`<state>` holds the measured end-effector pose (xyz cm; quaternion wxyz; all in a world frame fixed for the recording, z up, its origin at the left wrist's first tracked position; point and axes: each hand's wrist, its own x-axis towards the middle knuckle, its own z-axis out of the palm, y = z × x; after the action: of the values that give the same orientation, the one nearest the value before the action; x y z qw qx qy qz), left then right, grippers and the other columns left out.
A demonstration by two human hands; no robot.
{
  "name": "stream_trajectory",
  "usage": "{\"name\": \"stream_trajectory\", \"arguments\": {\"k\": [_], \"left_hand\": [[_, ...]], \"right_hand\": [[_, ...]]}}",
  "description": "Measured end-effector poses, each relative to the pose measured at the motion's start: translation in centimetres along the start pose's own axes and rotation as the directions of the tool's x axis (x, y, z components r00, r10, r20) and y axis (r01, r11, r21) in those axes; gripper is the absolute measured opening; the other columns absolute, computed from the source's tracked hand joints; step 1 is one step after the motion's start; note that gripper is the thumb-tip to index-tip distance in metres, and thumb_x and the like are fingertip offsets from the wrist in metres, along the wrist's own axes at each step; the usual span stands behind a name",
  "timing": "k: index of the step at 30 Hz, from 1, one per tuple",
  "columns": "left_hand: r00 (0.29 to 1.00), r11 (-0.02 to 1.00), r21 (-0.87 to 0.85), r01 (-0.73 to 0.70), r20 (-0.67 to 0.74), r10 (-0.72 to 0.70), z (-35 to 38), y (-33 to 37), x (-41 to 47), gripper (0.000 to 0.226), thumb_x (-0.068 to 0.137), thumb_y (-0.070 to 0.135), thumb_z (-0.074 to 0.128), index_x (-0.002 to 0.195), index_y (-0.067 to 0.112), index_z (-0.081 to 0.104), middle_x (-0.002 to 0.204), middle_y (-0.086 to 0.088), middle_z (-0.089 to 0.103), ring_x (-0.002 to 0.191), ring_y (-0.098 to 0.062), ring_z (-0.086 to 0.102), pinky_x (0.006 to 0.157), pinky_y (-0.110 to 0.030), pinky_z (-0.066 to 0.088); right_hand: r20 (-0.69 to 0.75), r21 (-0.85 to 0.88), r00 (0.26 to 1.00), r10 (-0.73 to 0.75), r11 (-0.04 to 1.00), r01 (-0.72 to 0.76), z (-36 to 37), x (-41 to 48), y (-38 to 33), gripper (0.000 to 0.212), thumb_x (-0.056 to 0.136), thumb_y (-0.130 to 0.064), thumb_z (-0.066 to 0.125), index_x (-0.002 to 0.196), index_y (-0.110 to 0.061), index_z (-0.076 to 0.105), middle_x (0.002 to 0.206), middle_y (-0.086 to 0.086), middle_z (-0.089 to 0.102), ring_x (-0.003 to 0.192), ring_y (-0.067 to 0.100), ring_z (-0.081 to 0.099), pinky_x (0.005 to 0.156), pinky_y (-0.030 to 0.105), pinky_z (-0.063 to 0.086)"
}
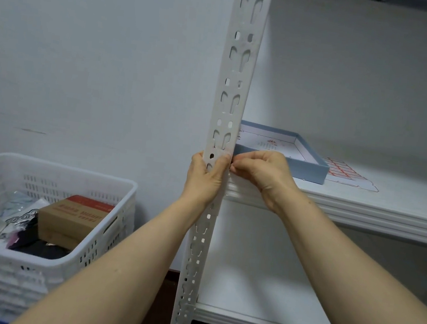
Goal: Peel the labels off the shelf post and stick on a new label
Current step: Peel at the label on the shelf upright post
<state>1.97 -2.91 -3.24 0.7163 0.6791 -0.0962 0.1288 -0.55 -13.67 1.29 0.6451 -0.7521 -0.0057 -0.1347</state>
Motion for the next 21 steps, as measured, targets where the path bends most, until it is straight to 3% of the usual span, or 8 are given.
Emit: {"name": "stream_trajectory", "arguments": {"k": [4, 8, 15, 19, 21], "left_hand": [[1.000, 1.000, 0.015, -0.016, 0.010, 0.016, 0.03, -0.62, 0.02, 0.043, 0.084, 0.033, 0.063, 0.117, 0.011, 0.046, 0.116, -0.007, 0.059, 0.103, -0.018, 0.058, 0.083, -0.025, 0.045], [1.000, 1.000, -0.010, -0.006, -0.017, 0.006, 0.24, -0.21, 0.13, 0.020, 0.085, 0.032, 0.064, 0.096, 0.024, 0.049, 0.110, -0.003, 0.058, 0.100, -0.017, 0.058, 0.078, -0.024, 0.045], [1.000, 1.000, -0.002, -0.022, -0.007, 0.022, 0.16, -0.56, 0.09, 0.033, 0.084, 0.024, 0.065, 0.109, 0.016, 0.045, 0.112, -0.006, 0.059, 0.101, -0.019, 0.059, 0.081, -0.026, 0.046], [0.999, 0.999, -0.020, -0.031, -0.015, 0.031, 0.31, 0.15, 0.06, 0.016, 0.085, 0.024, 0.064, 0.084, 0.026, 0.048, 0.091, 0.005, 0.058, 0.086, -0.011, 0.058, 0.074, -0.022, 0.046], [0.999, 0.999, -0.005, -0.035, -0.012, 0.035, 0.26, -0.07, 0.13, 0.017, 0.085, 0.024, 0.065, 0.087, 0.025, 0.048, 0.098, -0.001, 0.060, 0.092, -0.016, 0.058, 0.080, -0.027, 0.047]], "right_hand": [[0.008, 0.010, 1.000, -0.007, 1.000, 0.007, 0.02, -0.21, -0.03, 0.030, 0.071, 0.012, 0.062, 0.052, -0.011, 0.069, 0.069, 0.012, 0.067, 0.077, 0.022, 0.064, 0.093, 0.039, 0.053], [0.004, 0.002, 1.000, -0.007, 1.000, 0.007, -0.02, -0.18, -0.09, 0.031, 0.071, 0.009, 0.062, 0.051, -0.012, 0.070, 0.069, 0.013, 0.067, 0.077, 0.023, 0.064, 0.093, 0.039, 0.053], [0.004, 0.012, 1.000, -0.001, 1.000, 0.001, -0.01, -0.33, 0.01, 0.025, 0.071, 0.011, 0.062, 0.060, -0.011, 0.069, 0.072, 0.013, 0.068, 0.078, 0.022, 0.065, 0.092, 0.037, 0.053], [0.003, 0.025, 1.000, 0.008, 1.000, -0.008, -0.07, -0.22, -0.01, 0.027, 0.070, 0.012, 0.061, 0.057, -0.010, 0.071, 0.072, 0.015, 0.068, 0.079, 0.024, 0.064, 0.093, 0.038, 0.053], [0.004, 0.042, 1.000, 0.012, 0.999, -0.012, -0.20, -0.12, -0.05, 0.027, 0.071, 0.013, 0.060, 0.060, -0.010, 0.070, 0.071, 0.014, 0.068, 0.079, 0.024, 0.065, 0.090, 0.034, 0.054]]}}
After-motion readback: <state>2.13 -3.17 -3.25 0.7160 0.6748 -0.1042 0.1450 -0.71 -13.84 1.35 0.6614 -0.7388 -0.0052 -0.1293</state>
